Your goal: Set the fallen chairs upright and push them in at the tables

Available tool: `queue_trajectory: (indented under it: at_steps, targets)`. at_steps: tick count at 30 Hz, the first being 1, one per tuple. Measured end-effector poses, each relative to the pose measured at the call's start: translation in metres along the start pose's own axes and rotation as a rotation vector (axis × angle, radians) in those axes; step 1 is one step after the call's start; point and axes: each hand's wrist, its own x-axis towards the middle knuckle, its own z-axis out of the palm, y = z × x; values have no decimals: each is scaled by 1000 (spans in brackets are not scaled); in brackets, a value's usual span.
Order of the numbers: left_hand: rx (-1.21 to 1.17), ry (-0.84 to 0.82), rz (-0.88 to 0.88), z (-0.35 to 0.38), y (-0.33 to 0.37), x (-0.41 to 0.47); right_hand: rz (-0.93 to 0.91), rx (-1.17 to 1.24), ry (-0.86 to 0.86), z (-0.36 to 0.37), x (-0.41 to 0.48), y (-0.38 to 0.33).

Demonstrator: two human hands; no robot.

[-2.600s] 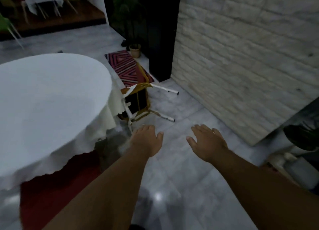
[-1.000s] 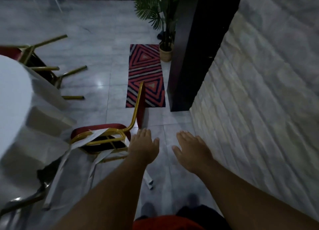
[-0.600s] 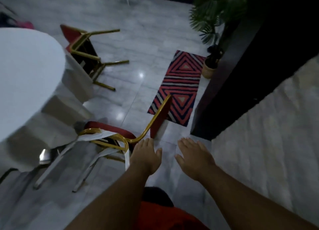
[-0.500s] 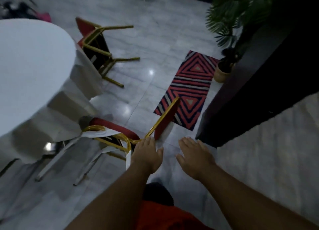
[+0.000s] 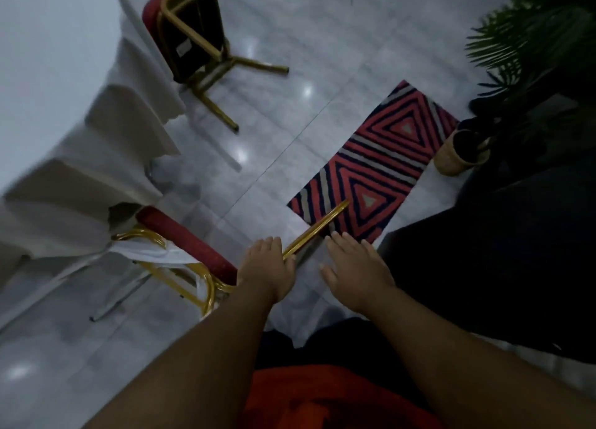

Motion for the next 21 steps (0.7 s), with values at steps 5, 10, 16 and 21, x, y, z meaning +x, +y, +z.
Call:
queue_trajectory:
  at_steps: [5, 10, 16, 21]
  targets:
    - [-50, -25, -127, 19, 16, 48, -89, -55, -28, -24, 76, 54]
    - [-115, -29, -236, 51, 37, 109, -197, -144, -90, -23, 162, 107]
    - [-175, -47, -293, 108, 53, 183, -233, -124, -194, 32, 245, 162]
    - [-201, -15, -342, 160, 55, 236, -358, -212, -216, 83, 308, 199]
